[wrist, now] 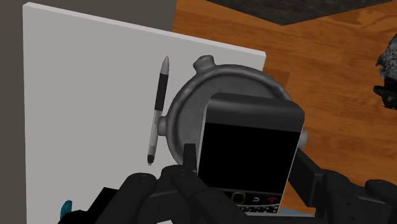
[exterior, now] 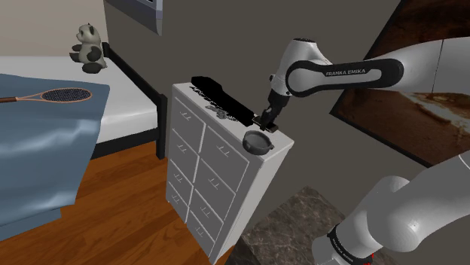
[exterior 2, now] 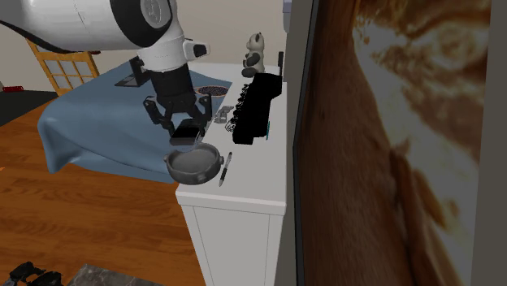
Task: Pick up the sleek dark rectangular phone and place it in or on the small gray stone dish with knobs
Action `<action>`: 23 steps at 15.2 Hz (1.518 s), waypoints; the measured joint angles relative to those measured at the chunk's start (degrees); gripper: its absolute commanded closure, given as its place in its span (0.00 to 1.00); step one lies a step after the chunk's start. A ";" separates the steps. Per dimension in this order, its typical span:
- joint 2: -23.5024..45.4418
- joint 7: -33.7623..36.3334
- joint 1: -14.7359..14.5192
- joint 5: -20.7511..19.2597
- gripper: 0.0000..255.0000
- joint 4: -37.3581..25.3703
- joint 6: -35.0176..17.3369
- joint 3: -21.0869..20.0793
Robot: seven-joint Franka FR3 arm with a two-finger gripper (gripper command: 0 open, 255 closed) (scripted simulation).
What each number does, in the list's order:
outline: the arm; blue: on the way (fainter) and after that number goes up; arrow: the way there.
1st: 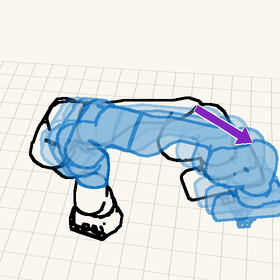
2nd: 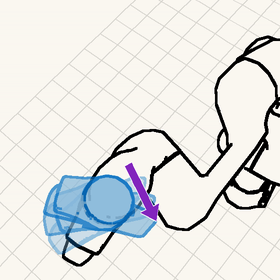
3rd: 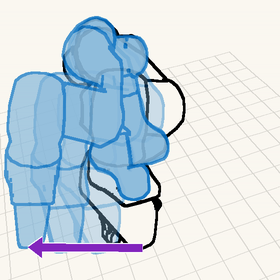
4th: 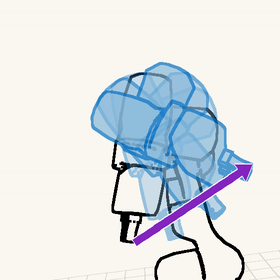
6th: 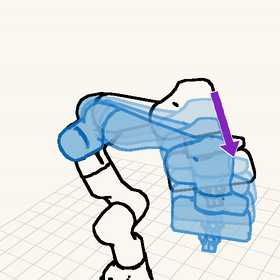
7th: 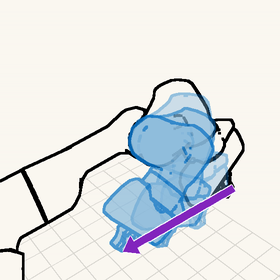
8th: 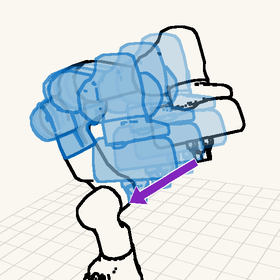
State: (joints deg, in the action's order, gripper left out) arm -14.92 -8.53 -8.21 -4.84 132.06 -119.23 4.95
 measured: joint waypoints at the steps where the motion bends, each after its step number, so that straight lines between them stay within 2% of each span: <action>1: 0.21 0.20 -0.05 0.00 1.00 0.59 -0.77 -0.08; 13: 4.24 0.60 0.06 -0.20 1.00 6.05 -10.24 0.18; 19: 4.45 0.70 0.03 -0.21 1.00 6.36 -10.79 0.14; 20: 4.45 0.70 0.03 -0.21 0.00 6.37 -10.80 0.14; 23: 4.45 0.70 0.03 -0.21 0.00 6.37 -10.81 0.14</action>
State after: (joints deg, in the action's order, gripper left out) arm -10.48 -7.83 -8.18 -5.05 138.43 -130.04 5.09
